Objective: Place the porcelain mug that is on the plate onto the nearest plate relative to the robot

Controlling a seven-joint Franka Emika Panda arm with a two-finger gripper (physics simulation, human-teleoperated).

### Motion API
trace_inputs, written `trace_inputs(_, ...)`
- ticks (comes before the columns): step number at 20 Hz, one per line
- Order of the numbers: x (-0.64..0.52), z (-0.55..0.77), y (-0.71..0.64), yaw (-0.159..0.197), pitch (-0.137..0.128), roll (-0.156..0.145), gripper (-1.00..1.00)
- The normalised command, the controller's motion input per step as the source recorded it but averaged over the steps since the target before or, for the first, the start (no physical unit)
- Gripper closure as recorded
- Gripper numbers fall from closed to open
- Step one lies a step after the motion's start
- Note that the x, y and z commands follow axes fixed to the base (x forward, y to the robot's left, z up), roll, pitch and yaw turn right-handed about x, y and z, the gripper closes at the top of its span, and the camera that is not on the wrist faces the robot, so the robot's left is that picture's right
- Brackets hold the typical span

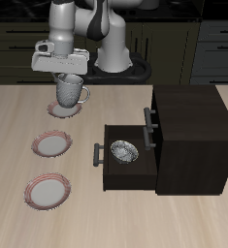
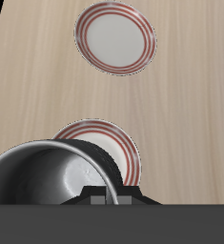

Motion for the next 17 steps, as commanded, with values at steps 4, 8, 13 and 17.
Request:
trace_inputs(4, 0.10, -0.10, -0.08, 0.016, 0.003, -0.018, 1.00)
trace_inputs(8, 0.13, -0.22, -0.06, 0.001, 0.060, -0.021, 1.00)
trace_inputs(13, 0.02, -0.05, 0.03, 0.003, 0.038, 0.019, -1.00)
trace_inputs(17, -0.06, 0.04, 0.04, 0.018, -0.012, 0.014, -1.00)
